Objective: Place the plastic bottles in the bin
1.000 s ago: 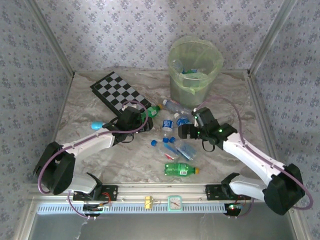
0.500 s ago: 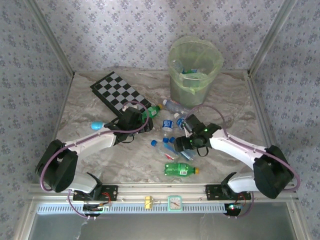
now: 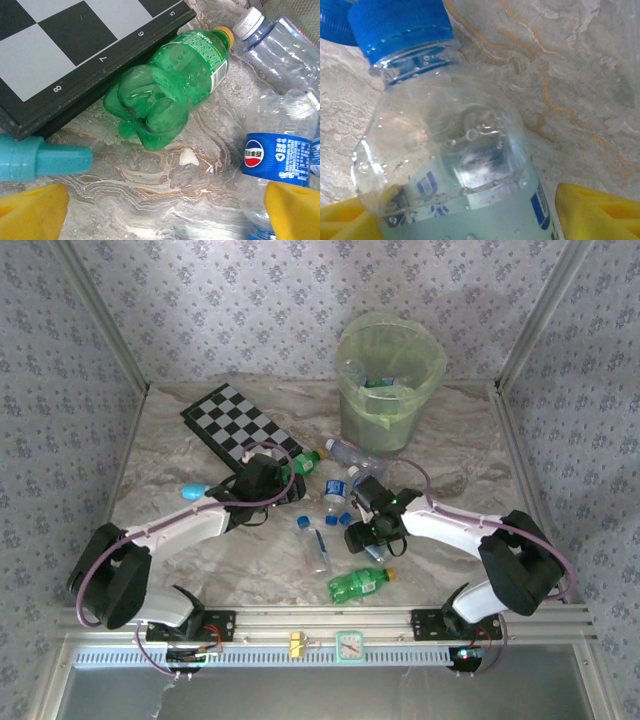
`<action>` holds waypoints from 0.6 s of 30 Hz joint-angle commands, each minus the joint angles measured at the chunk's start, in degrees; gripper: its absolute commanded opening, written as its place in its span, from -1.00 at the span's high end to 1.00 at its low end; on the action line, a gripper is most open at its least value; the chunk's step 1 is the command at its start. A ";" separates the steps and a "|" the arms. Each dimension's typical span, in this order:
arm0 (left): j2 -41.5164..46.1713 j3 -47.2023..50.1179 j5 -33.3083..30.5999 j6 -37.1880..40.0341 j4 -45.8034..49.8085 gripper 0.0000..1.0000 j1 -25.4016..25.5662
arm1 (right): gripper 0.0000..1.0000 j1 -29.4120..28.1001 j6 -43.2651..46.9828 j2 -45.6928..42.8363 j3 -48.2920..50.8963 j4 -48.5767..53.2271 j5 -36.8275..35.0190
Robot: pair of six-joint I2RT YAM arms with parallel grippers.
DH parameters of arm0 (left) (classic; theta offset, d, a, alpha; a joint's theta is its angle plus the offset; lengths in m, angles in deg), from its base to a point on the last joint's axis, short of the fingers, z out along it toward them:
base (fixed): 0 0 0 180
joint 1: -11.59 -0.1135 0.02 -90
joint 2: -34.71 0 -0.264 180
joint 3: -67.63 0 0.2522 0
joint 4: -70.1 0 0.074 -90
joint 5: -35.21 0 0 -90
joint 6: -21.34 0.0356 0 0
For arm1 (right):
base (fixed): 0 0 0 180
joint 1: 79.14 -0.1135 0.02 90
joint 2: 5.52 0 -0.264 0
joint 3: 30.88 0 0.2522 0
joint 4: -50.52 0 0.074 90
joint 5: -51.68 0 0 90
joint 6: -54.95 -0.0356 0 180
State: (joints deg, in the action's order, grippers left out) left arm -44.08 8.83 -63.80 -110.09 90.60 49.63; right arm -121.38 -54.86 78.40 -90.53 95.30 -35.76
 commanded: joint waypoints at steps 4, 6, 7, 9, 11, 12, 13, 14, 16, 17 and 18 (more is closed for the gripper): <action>4.63 0.74 -0.83 -2.72 2.37 -1.00 0.54 | -0.36 -0.53 3.11 0.29 0.65 -3.20 -2.57; 6.00 1.09 -0.91 -3.57 2.98 -1.00 0.54 | -0.28 -0.65 4.10 0.21 0.67 -4.26 -2.69; 6.83 1.24 -1.00 -4.11 3.21 -1.00 0.54 | -0.25 -0.65 4.48 0.06 0.73 -4.65 -2.94; 8.42 1.68 -1.06 -5.11 3.58 -1.00 0.53 | -0.16 -0.73 5.32 -0.54 0.79 -5.30 -2.86; 10.15 1.96 -1.09 -6.03 4.00 -1.00 0.54 | -0.10 -0.74 5.88 -1.96 1.05 -5.69 -3.29; 10.79 1.99 -1.09 -6.32 4.27 -1.00 0.56 | -0.07 -0.75 6.00 -2.80 1.21 -5.87 -3.52; 11.49 1.90 -1.20 -6.66 4.57 -1.00 0.54 | -0.06 -0.74 6.10 -3.97 1.57 -6.14 -3.66; 12.08 1.82 -1.27 -7.00 4.96 -1.00 0.54 | -0.04 -0.66 6.10 -5.40 1.91 -6.43 -3.51; 12.97 1.41 -1.49 -7.38 5.69 -1.00 0.45 | -0.01 -0.42 6.11 -8.14 2.51 -7.08 -2.85; 13.27 1.13 -1.66 -7.50 6.09 -1.00 0.37 | 0.00 -0.15 6.10 -9.89 2.77 -7.45 -2.41; 13.44 0.89 -1.70 -7.67 6.33 -1.00 0.27 | 0.01 0.22 6.10 -11.20 2.90 -7.77 -1.87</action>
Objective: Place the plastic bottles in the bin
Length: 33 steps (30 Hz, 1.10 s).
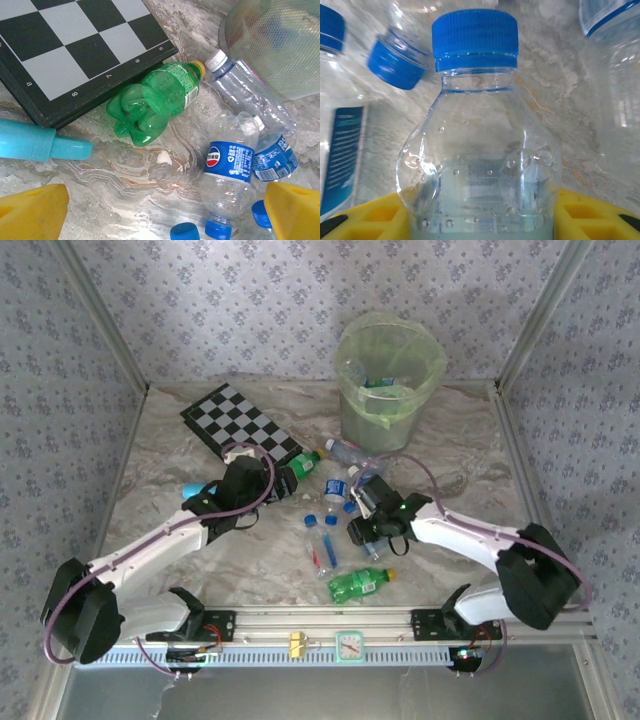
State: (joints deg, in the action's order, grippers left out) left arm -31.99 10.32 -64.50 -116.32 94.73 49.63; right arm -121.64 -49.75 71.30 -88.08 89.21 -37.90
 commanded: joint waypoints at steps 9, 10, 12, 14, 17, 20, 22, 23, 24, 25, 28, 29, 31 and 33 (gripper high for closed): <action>-1.79 -2.23 -1.00 -2.08 0.40 -1.00 -1.38 | 0.06 7.97 -0.69 -15.21 -1.71 -7.67 10.26; -2.54 -2.39 -0.78 -2.26 -0.33 -1.00 -1.60 | 0.05 8.94 -1.28 -16.16 -2.06 -9.23 11.35; -4.11 -2.89 0.07 -2.89 -1.56 -1.00 -2.13 | 0.06 10.88 -2.90 -17.37 -2.81 -12.59 13.62; -6.10 -3.81 1.95 -3.17 -2.96 -1.00 -2.86 | 0.07 13.04 -4.78 -17.45 -4.77 -15.60 16.83; -9.18 -5.97 3.93 -1.51 -3.41 -1.00 -3.10 | 0.07 15.07 -5.48 -16.34 -9.50 -17.03 18.90; -11.37 -7.49 5.75 0.86 -3.19 -1.00 -3.07 | 0.07 16.31 -4.28 -14.51 -15.25 -16.58 19.96; -11.91 -7.49 6.55 2.69 -3.45 -1.00 -3.15 | 0.07 17.15 -3.52 -13.12 -18.85 -16.44 20.63; -11.96 -7.43 6.70 3.70 -3.32 -1.00 -3.09 | 0.07 17.65 -3.17 -12.37 -20.82 -16.32 21.04; -11.96 -7.22 6.65 4.53 -3.25 -1.00 -3.15 | 0.07 18.22 -2.93 -11.59 -22.55 -16.13 21.19; -11.87 -7.04 6.65 5.36 -3.08 -1.00 -3.15 | 0.08 18.78 -2.67 -10.70 -24.29 -16.21 21.36; -11.38 -6.68 5.99 7.75 -2.29 -1.00 -3.14 | 0.08 20.77 -2.02 -7.66 -30.70 -16.34 21.31; -11.07 -6.68 5.66 8.50 -1.95 -1.00 -3.15 | 0.08 21.41 -1.87 -6.42 -32.57 -16.32 21.17; -10.35 -6.73 4.93 9.86 -1.27 -1.00 -3.17 | 0.07 22.61 -1.52 -3.95 -36.03 -16.16 20.53; -9.29 -6.56 4.24 10.95 -0.65 -1.00 -3.28 | 0.07 23.63 -0.96 -1.28 -39.31 -16.06 19.66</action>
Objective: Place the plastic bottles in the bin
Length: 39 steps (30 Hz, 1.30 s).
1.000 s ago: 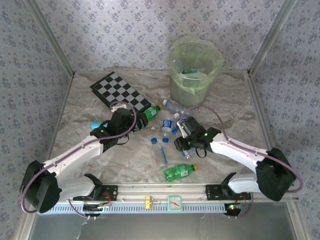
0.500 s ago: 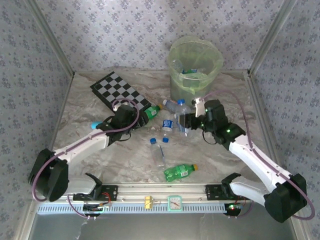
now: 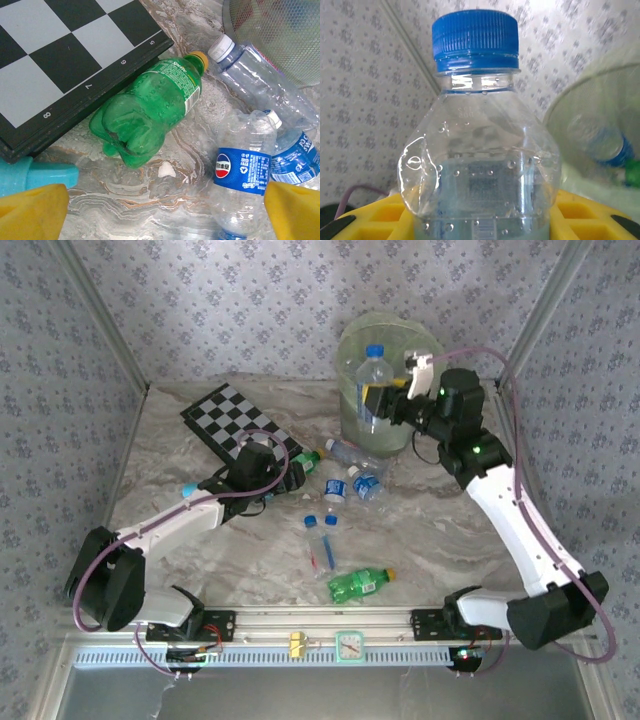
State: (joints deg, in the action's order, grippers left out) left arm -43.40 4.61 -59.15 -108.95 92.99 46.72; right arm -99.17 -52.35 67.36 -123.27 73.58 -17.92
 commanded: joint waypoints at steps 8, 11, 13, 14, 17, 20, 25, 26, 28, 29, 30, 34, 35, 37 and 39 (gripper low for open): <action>7.68 3.19 -3.68 4.18 1.24 -1.00 -1.51 | 0.07 6.05 4.07 15.36 -18.89 2.47 -4.50; 10.28 5.60 -4.75 3.53 1.35 -1.00 -2.04 | 0.07 7.45 4.47 21.09 -24.56 3.97 -6.07; 11.98 6.97 -4.92 3.42 1.80 -1.00 -2.41 | 0.08 7.98 5.07 24.87 -28.54 5.07 -7.64; 12.86 7.58 -5.16 3.31 2.15 -1.00 -2.54 | 0.07 8.08 5.46 26.98 -30.84 6.30 -8.87; 15.36 8.92 -6.03 3.40 3.36 -1.00 -2.87 | 0.07 8.21 6.75 33.13 -37.32 11.70 -10.71; 17.67 10.17 -6.64 3.30 3.88 -1.00 -3.26 | 0.07 8.10 6.41 37.43 -40.31 14.69 -10.47; 20.17 11.76 -6.87 2.69 3.66 -1.00 -3.41 | 0.01 7.52 6.11 40.76 -40.37 15.49 -12.40; 20.43 11.85 -6.71 2.68 3.61 -1.00 -3.41 | -0.03 7.49 5.89 41.38 -40.53 15.81 -12.48; 20.62 11.99 -6.29 2.70 3.78 -1.00 -3.41 | -0.13 7.52 5.47 42.21 -41.02 16.40 -12.43; 20.71 11.99 -6.11 2.59 3.88 -1.00 -3.49 | -0.21 7.55 5.35 42.50 -41.31 16.66 -12.58; 20.71 12.05 -5.93 2.54 3.88 -1.00 -3.47 | -0.28 7.57 5.20 42.73 -41.66 16.86 -12.57; 20.63 12.25 -4.88 2.06 3.70 -1.00 -3.41 | -0.57 7.68 5.00 42.62 -43.73 17.45 -12.32; 20.54 12.25 -4.47 2.27 3.47 -1.00 -3.42 | -0.66 7.70 5.00 42.45 -44.61 17.89 -12.30; 20.11 11.80 -4.14 3.27 3.35 -1.00 -3.41 | -0.80 7.66 5.19 41.73 -46.12 18.75 -12.05; 19.26 10.64 -3.97 5.17 3.69 -1.00 -3.41 | -0.99 7.67 5.53 40.20 -46.87 19.18 -11.62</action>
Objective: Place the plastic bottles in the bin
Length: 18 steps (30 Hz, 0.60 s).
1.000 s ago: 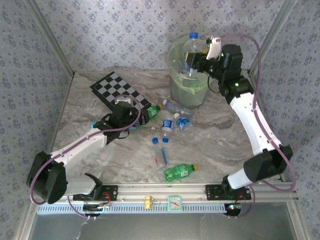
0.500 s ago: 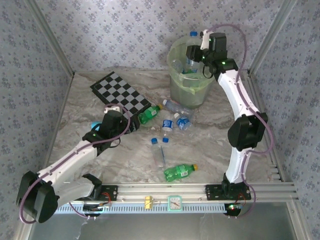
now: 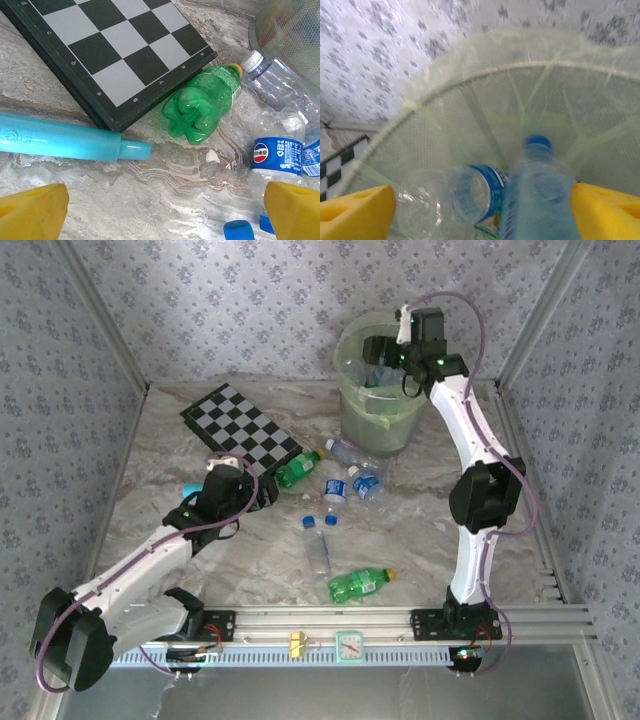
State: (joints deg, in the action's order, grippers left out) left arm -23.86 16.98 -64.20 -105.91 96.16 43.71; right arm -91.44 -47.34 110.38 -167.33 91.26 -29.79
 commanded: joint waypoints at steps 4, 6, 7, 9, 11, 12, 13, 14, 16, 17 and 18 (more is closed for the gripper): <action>-3.66 -5.83 1.26 6.93 1.30 -1.00 -0.51 | -1.00 -0.26 0.87 -7.86 -1.23 2.14 0.83; -6.42 -8.70 1.84 9.55 1.59 -1.00 -0.72 | -1.00 -0.39 0.87 -11.98 2.56 1.16 1.16; -7.70 -10.02 2.46 10.91 1.63 -1.00 -0.91 | -1.00 -0.49 0.87 -14.03 4.78 0.43 1.44; -11.12 -13.36 4.09 13.77 1.95 -1.00 -1.30 | -0.99 -0.88 0.72 -19.54 11.43 -2.00 1.49; -14.73 -16.66 5.84 16.33 2.63 -1.00 -1.63 | -1.00 -1.14 0.18 -25.28 19.02 -5.08 1.39; -16.45 -18.41 6.40 17.53 3.08 -1.00 -1.79 | -1.00 -1.29 -0.12 -28.44 23.35 -6.82 1.23; -18.11 -19.82 6.89 18.62 3.51 -1.00 -2.00 | -1.00 -1.40 -0.57 -31.11 26.76 -8.22 0.91; -19.88 -21.28 7.66 19.84 4.06 -1.00 -2.29 | -1.00 -1.43 -1.40 -34.20 31.42 -9.65 0.63; -23.24 -24.24 8.74 22.13 5.46 -1.00 -2.63 | -1.00 -1.67 -2.90 -39.40 38.96 -11.94 0.33; -24.90 -25.88 8.98 23.16 6.44 -0.99 -2.75 | -1.00 -1.83 -3.68 -42.31 42.96 -12.90 0.04; -26.70 -27.43 9.22 24.10 7.33 -0.99 -3.03 | -0.99 -2.03 -4.47 -44.79 46.46 -13.65 -0.24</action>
State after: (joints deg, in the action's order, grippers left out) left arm -47.42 -6.34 -57.51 -87.51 99.67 41.41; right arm -93.08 -48.94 69.74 -128.14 81.69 -29.13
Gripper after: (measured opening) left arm 0.997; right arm 0.997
